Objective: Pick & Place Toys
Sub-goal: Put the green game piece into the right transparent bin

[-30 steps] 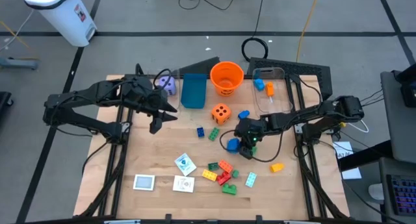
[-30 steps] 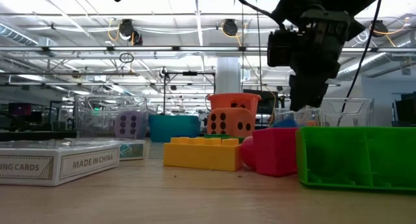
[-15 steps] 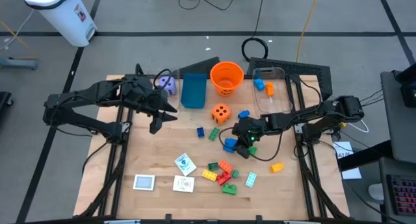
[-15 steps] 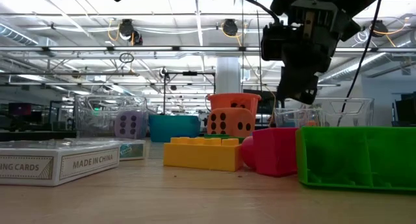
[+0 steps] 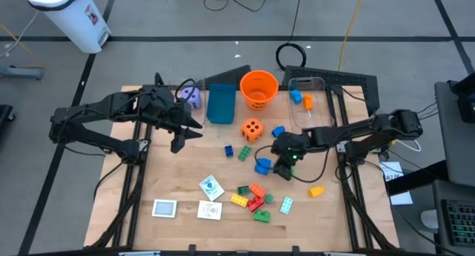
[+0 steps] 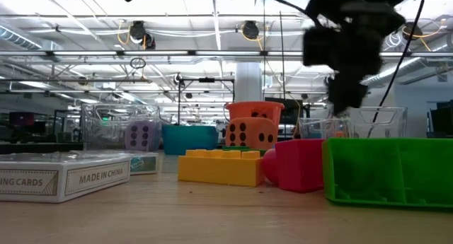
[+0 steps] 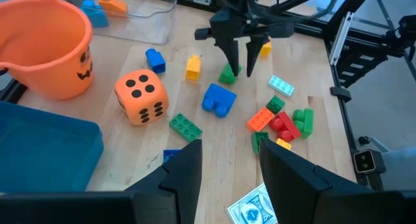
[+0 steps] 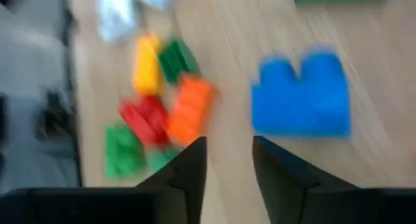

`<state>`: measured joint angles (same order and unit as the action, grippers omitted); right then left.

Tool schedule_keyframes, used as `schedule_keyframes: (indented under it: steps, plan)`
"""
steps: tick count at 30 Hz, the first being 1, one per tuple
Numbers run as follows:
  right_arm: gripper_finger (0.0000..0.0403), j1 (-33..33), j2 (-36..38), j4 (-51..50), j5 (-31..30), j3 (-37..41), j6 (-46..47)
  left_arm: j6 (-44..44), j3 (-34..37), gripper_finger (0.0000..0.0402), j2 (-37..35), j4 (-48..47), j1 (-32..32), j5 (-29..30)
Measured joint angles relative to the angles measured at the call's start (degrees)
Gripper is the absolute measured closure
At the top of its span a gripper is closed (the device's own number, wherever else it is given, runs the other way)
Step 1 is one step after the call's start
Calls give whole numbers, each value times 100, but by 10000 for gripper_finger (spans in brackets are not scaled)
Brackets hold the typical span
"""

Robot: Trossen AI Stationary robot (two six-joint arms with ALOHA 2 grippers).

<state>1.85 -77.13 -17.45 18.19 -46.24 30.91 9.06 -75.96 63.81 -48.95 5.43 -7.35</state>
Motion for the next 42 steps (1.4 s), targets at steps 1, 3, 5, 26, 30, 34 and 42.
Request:
schedule_keyframes:
  steps: [1,3,5,26,30,34,42]
  plan:
    - [263,0,39,-354,-12,2,-70,-9,0,243,0,0,-1,0]
    - [249,-7,81,-882,-81,2,-161,-40,0,243,1,0,-1,0]
    - [237,-13,94,-1287,-172,3,-190,-50,0,243,0,0,1,0]
    - [207,15,-51,-1273,-793,2,-651,-149,0,243,7,254,1,4]
    - [208,15,-65,-1235,-793,33,-659,-146,0,243,7,254,1,4]
    - [208,15,-65,-1272,-792,139,-638,-144,0,243,7,251,1,3]
    - [208,127,-70,-877,-767,461,-356,-143,0,243,7,249,1,2]
